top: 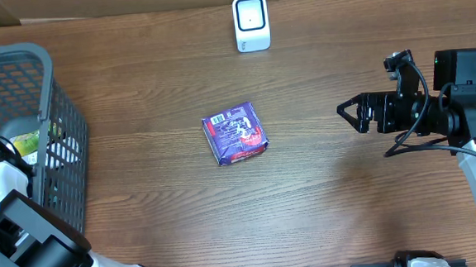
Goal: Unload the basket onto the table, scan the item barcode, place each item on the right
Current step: 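Return left gripper to the basket and grasp the mint-green wipes pack, then place the mint-green pack on the table left of the purple pack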
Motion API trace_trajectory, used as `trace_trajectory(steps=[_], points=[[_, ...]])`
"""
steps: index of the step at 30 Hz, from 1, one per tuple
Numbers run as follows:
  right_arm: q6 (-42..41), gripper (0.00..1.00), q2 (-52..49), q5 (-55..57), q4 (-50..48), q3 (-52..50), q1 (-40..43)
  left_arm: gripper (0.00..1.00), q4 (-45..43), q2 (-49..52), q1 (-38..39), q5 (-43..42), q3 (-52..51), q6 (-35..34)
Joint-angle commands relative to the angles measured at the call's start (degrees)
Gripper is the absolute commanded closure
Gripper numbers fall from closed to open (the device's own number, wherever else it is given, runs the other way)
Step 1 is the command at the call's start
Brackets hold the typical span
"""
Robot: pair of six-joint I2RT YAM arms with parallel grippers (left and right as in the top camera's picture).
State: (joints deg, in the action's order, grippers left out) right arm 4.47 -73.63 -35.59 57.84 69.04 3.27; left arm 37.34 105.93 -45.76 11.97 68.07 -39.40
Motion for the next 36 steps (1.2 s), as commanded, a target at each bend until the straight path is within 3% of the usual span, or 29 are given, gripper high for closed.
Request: trace_trajectory(steps=[1, 10, 17, 21, 26, 36], points=[[-0.2, 0.0, 0.2, -0.07, -0.31, 1.44, -0.33, 0.95, 3.82, 1.75, -0.07, -4.85, 2.12, 3.72], [-0.2, 0.0, 0.2, -0.07, -0.59, 1.44, -0.33, 0.95, 21.86, -3.98, -0.07, -11.37, 23.06, 10.6], [-0.17, 0.0, 0.2, -0.04, -0.94, 1.44, -0.33, 0.96, 32.02, -9.2, 1.46, -26.69, 42.62, 19.47], [-0.17, 0.0, 0.2, -0.04, -0.96, 1.44, -0.33, 0.96, 35.63, -12.85, 5.25, -27.04, 51.84, 23.45], [-0.17, 0.0, 0.2, -0.04, -0.94, 1.44, -0.33, 0.96, 36.61, -18.12, 14.47, -26.95, 57.96, 29.77], [-0.17, 0.0, 0.2, -0.04, -0.9, 1.44, -0.33, 0.96, 47.45, -16.44, 40.63, -18.75, 53.33, 35.74]])
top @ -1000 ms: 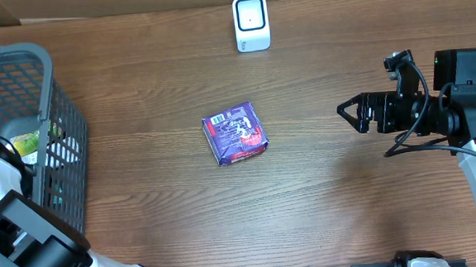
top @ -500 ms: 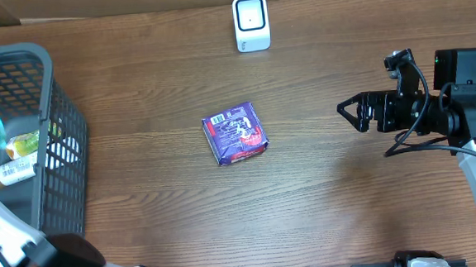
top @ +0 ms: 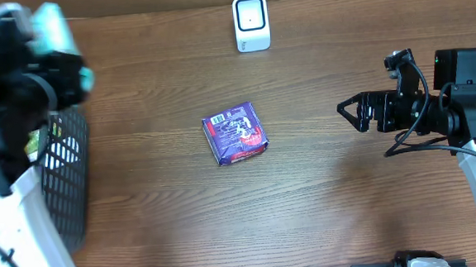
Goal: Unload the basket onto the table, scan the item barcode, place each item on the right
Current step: 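Place the mint-green pack on the table left of the purple pack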
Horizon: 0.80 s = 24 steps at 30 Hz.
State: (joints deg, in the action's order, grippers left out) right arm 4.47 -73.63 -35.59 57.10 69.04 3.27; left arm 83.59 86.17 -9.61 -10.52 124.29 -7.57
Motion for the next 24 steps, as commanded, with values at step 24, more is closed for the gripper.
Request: trace_trajectory(steps=[24], points=[[-0.17, 0.0, 0.2, -0.02, 0.42, 1.44, -0.33, 0.59, 0.5, 31.61, 20.61, 6.67, -28.98, 2.82]])
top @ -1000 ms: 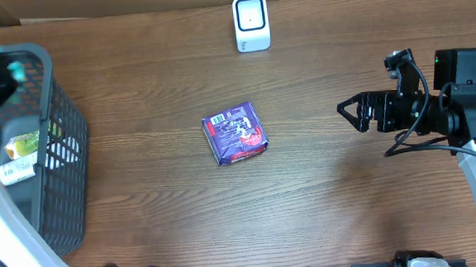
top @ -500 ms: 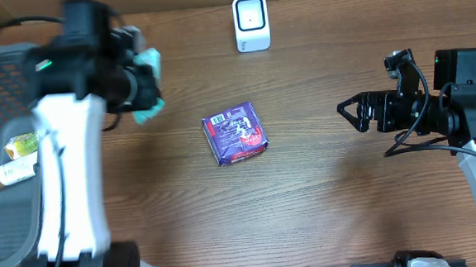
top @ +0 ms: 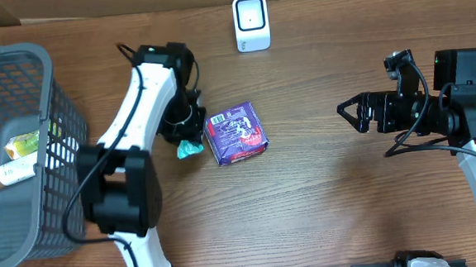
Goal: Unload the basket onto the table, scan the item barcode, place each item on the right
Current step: 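Place the mint-green pack on the table left of the purple pack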
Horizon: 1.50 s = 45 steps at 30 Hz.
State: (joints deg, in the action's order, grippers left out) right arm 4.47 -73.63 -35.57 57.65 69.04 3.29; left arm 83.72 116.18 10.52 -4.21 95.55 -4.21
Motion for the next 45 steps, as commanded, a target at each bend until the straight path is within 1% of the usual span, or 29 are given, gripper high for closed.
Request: trace_trajectory(steps=[1, 4, 5, 9, 12, 14, 17, 19, 20, 21, 22, 23, 24, 27, 31, 33, 39, 41, 45], points=[[-0.17, 0.0, 0.2, -0.07, -0.09, 1.44, -0.33, 0.51, 0.26, 1.75, 0.55, 0.35, -0.24, -0.55], [-0.17, 0.0, 0.2, -0.07, -0.04, 1.44, -0.35, 0.33, -0.31, 1.84, 0.55, 0.42, 0.02, -0.52], [-0.17, 0.0, 0.2, -0.04, -0.04, 1.44, -0.35, 0.31, -0.37, 1.84, 0.55, 0.57, 0.28, -0.52], [-0.17, 0.0, 0.2, -0.07, -0.04, 1.44, -0.35, 0.31, 0.63, 1.81, 0.55, 1.86, 2.67, -0.55], [-0.17, 0.0, 0.2, -0.04, -0.07, 1.44, -0.35, 0.32, 3.5, 1.77, 0.39, 1.9, 7.63, -0.52], [-0.17, 0.0, 0.2, -0.04, -0.04, 1.44, -0.35, 0.34, 6.29, 1.77, 0.33, 1.9, 13.29, -0.57], [-0.17, 0.0, 0.2, -0.07, -0.04, 1.44, -0.35, 0.34, 10.47, 1.77, 0.17, 2.25, 24.65, -2.23], [-0.17, 0.0, 0.2, -0.07, -0.02, 1.44, -0.35, 0.35, 13.18, 1.77, -0.17, 4.2, 32.94, -3.74], [-0.2, 0.0, 0.2, -0.07, 0.11, 1.44, -0.35, 0.34, 13.11, 1.49, -0.55, 4.94, 36.57, -4.42], [-0.2, 0.0, 0.2, -0.07, 0.26, 1.44, -0.35, 0.32, 13.09, 0.72, -1.22, 4.87, 39.41, -5.42], [-0.17, 0.0, 0.2, -0.07, 0.5, 1.44, -0.35, 0.26, 13.09, 0.11, -1.95, 5.03, 41.68, -6.58], [-0.17, 0.0, 0.2, -0.07, 0.94, 1.44, -0.35, 0.22, 13.09, -0.94, -3.76, 5.07, 44.94, -8.52], [-0.17, 0.0, 0.2, -0.07, 1.18, 1.44, -0.35, 0.19, 13.09, -1.49, -4.66, 5.05, 45.92, -9.46], [-0.17, 0.0, 0.2, -0.04, 1.9, 1.44, -0.35, 0.1, 13.09, -5.05, -10.58, 4.98, 48.39, -14.29], [-0.15, 0.0, 0.2, -0.04, 2.08, 1.44, -0.35, 0.07, 13.09, -9.97, -20.87, 4.02, 48.41, -17.75], [-0.15, 0.0, 0.2, -0.04, 2.05, 1.44, -0.35, 0.0, 13.09, -11.74, -26.49, 3.89, 48.39, -18.88], [-0.15, 0.0, 0.2, -0.04, 2.08, 1.44, -0.35, 0.0, 13.09, -13.11, -42.53, -1.86, 46.88, -20.87], [-0.15, 0.0, 0.2, -0.04, 2.1, 1.44, -0.35, 0.0, 13.07, -13.11, -46.01, -1.29, 44.59, -22.51], [-0.15, 0.0, 0.2, -0.04, 2.08, 1.44, -0.33, 0.0, 12.24, -13.11, -50.07, 4.66, 37.77, -26.25]])
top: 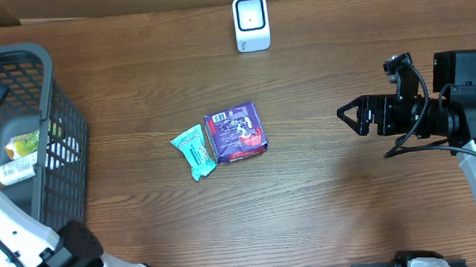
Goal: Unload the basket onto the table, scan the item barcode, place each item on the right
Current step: 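Place the mint-green pack on the table left of the purple pack, then reach into the basket and grasp the white tube with left gripper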
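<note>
A teal snack packet [194, 152] lies flat mid-table, touching the left edge of a purple packet [236, 133]. The white barcode scanner [251, 22] stands at the table's far edge. My left arm reaches up along the left border, its dark wrist end over the grey basket [66, 136]; its fingers do not show clearly. My right gripper [345, 116] hovers open at the right, pointing left toward the packets, with nothing between its fingers.
The basket holds a yellow-green item [23, 146] and a white bottle [15, 172]. A cardboard wall runs behind the scanner. The wooden table [334, 210] stretches between the packets and my right arm.
The left gripper was beside the purple packet with the teal packet at its tip. The teal packet now lies loose on the table, and the left arm is back over the basket.
At first only the purple packet lay on the table, with my left arm low at the basket. Then the arm was raised with something teal. Then it was at the purple packet's left side. Now the teal packet rests there, let go. The right arm stayed still.
</note>
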Motion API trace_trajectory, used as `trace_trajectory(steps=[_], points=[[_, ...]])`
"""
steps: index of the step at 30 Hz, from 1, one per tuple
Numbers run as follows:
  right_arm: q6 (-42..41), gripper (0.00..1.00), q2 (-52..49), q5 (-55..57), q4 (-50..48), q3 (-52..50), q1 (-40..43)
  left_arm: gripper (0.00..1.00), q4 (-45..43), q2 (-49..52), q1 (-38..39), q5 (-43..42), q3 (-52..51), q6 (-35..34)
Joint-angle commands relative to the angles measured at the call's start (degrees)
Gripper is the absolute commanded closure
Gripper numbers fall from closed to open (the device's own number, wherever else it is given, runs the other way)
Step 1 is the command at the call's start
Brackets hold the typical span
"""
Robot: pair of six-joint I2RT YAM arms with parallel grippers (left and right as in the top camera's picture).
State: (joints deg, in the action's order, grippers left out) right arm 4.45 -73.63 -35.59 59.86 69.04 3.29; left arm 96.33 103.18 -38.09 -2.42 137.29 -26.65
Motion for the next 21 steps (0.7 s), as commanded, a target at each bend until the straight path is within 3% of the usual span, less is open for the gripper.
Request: trace_trajectory(steps=[1, 11, 21], points=[[-0.13, 0.0, 0.2, -0.02, -0.15, 1.44, -0.35, 0.0, -1.01, -0.11, -2.01, 3.43, -5.7, -3.76], [-0.11, 0.0, 0.2, -0.02, 0.0, 1.44, -0.35, 0.0, -15.87, -0.11, -4.76, 3.93, -26.47, -5.77], [-0.13, 0.0, 0.2, -0.02, 0.35, 1.44, -0.35, 0.0, -33.0, 0.04, -4.76, 6.01, -40.35, -6.78]])
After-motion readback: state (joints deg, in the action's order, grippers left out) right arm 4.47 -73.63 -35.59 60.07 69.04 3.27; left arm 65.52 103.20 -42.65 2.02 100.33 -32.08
